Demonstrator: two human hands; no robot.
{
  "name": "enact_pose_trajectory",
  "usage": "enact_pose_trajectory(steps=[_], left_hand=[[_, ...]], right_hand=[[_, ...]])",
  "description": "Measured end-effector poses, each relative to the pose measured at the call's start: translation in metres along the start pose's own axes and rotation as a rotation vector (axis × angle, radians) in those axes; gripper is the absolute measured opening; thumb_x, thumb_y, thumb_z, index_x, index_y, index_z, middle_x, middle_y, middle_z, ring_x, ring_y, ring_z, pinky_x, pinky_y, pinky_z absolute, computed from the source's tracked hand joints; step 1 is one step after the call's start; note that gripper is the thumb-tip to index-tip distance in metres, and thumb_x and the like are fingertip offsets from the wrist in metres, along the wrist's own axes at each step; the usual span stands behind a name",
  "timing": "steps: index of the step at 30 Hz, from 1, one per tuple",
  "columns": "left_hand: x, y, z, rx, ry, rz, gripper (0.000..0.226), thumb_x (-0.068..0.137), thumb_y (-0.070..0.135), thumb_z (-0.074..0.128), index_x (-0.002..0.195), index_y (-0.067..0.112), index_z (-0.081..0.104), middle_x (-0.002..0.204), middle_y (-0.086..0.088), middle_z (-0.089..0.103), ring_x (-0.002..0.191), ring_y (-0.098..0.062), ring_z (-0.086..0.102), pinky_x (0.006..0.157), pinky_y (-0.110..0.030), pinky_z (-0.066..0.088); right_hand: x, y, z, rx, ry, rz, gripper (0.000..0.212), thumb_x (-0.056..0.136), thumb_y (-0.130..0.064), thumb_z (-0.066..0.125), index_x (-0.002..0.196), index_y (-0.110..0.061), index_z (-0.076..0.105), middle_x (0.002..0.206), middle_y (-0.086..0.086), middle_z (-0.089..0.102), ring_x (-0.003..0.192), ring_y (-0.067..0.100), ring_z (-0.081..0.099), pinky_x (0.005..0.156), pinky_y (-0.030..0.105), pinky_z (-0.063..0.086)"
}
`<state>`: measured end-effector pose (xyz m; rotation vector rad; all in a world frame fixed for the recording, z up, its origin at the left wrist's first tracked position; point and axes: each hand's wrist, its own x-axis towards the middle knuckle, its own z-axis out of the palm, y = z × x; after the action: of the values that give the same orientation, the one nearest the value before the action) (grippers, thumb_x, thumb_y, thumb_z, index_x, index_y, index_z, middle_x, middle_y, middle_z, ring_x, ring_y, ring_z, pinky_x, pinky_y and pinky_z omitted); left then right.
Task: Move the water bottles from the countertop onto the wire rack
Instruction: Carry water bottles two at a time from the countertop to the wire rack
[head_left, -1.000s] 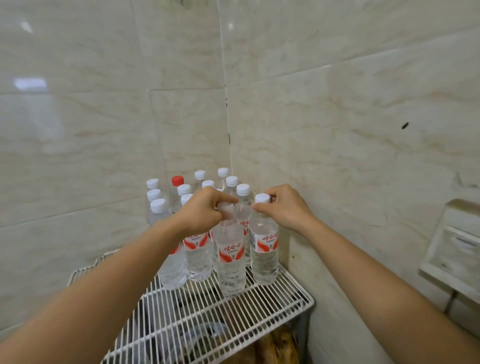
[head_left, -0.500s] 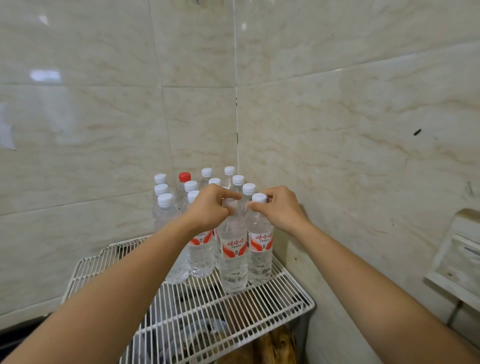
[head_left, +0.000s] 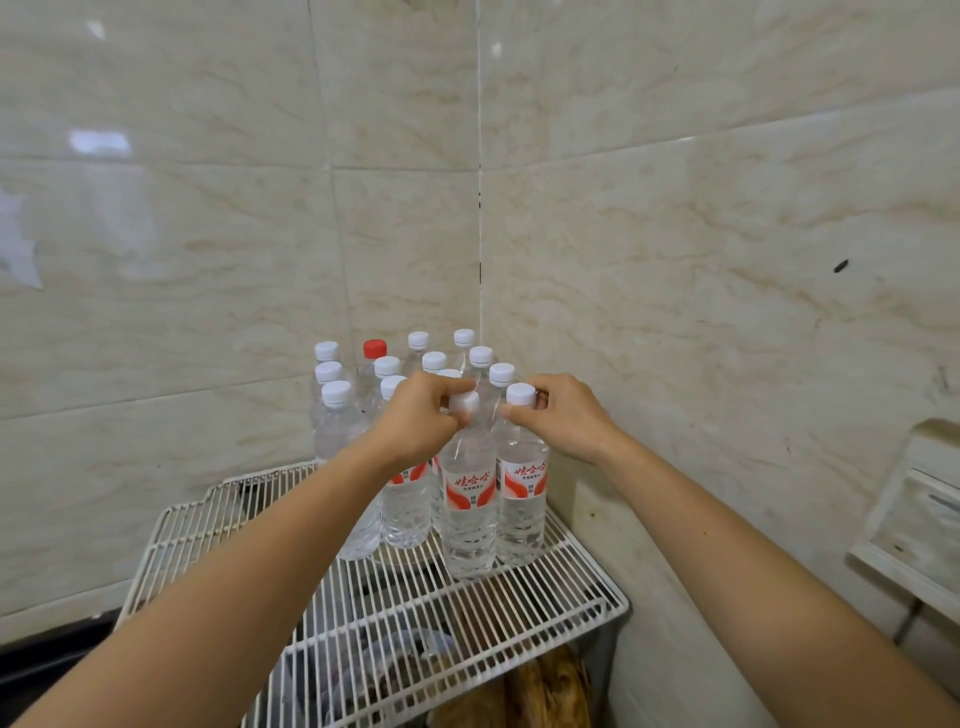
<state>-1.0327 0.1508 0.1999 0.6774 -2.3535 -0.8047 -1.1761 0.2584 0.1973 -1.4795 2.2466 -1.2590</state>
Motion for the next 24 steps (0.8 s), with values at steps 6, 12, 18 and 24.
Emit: enact_pose_trajectory(steps=[6, 12, 18, 24], left_hand=[[-0.015, -0.006, 0.001, 0.069, 0.067, 0.022, 0.047, 0.091, 0.024, 0.059, 0.136, 0.019, 0.047, 0.138, -0.001, 0.054, 0.124, -0.016, 0.052, 0.101, -0.034, 0.045], [-0.053, -0.033, -0.03, 0.084, 0.449, 0.125, 0.029, 0.092, 0.02, 0.055, 0.121, 0.019, 0.062, 0.119, 0.006, 0.061, 0.11, -0.01, 0.057, 0.096, -0.036, 0.05], [-0.132, -0.099, -0.093, 0.196, 0.597, -0.044, 0.027, 0.092, 0.014, 0.053, 0.117, 0.016, 0.065, 0.119, -0.001, 0.06, 0.112, -0.017, 0.055, 0.095, -0.039, 0.049], [-0.278, -0.19, -0.182, 0.385, 0.529, -0.498, 0.034, 0.093, 0.019, 0.05, 0.125, 0.02, 0.058, 0.128, 0.0, 0.057, 0.119, -0.018, 0.051, 0.097, -0.029, 0.041]], right_hand=[[-0.006, -0.005, 0.005, -0.145, 0.056, -0.031, 0.01, 0.085, -0.033, 0.066, 0.079, -0.027, 0.06, 0.084, -0.004, 0.056, 0.089, 0.019, 0.053, 0.069, 0.029, 0.039], [-0.019, -0.042, 0.037, -0.199, 0.281, -0.242, 0.034, 0.088, -0.027, 0.06, 0.12, -0.015, 0.059, 0.109, -0.005, 0.046, 0.109, 0.015, 0.038, 0.095, 0.032, 0.038], [-0.042, -0.103, 0.148, -0.161, 0.108, -0.553, 0.025, 0.086, -0.017, 0.061, 0.109, -0.008, 0.063, 0.107, 0.004, 0.056, 0.106, 0.017, 0.044, 0.09, 0.025, 0.035], [-0.091, -0.187, 0.303, -0.187, -0.345, -0.603, 0.043, 0.091, -0.027, 0.054, 0.131, -0.009, 0.049, 0.129, 0.007, 0.049, 0.125, 0.023, 0.04, 0.105, 0.031, 0.031]])
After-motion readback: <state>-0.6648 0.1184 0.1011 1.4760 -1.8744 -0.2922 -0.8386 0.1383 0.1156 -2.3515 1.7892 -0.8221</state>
